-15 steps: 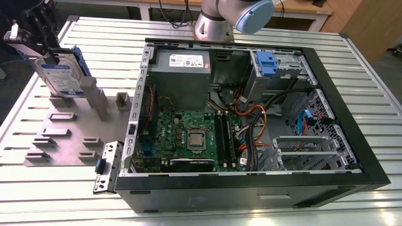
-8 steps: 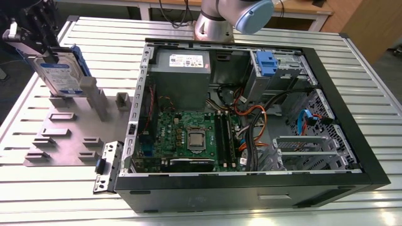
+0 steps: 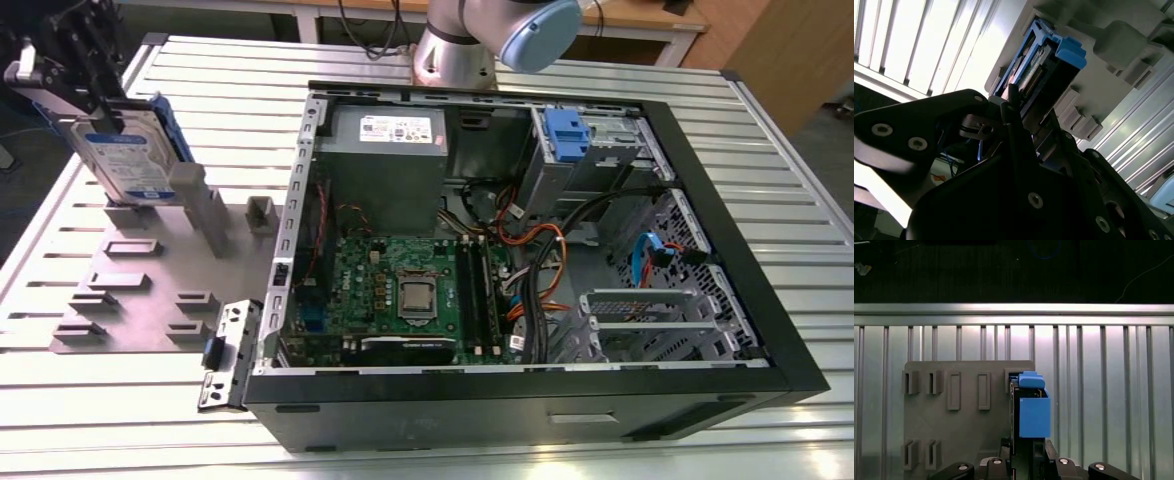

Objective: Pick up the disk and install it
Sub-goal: 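Pick up the disk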

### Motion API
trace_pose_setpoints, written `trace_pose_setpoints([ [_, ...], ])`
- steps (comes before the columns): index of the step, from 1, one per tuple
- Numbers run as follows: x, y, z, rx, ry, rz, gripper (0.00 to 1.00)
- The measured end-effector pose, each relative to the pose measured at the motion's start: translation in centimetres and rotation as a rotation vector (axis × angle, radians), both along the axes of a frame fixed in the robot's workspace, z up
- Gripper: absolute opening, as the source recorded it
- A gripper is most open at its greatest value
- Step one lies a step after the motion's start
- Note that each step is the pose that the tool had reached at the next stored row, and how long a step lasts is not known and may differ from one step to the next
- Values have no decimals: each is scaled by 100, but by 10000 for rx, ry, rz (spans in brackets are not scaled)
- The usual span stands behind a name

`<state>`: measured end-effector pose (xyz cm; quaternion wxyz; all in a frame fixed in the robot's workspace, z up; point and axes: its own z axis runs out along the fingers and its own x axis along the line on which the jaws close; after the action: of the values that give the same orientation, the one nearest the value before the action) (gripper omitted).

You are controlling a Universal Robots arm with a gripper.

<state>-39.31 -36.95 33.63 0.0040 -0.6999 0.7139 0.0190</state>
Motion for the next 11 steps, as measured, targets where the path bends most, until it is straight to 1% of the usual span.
trace_pose_setpoints([
  [11,0,0,64,1,-2,-1,35],
])
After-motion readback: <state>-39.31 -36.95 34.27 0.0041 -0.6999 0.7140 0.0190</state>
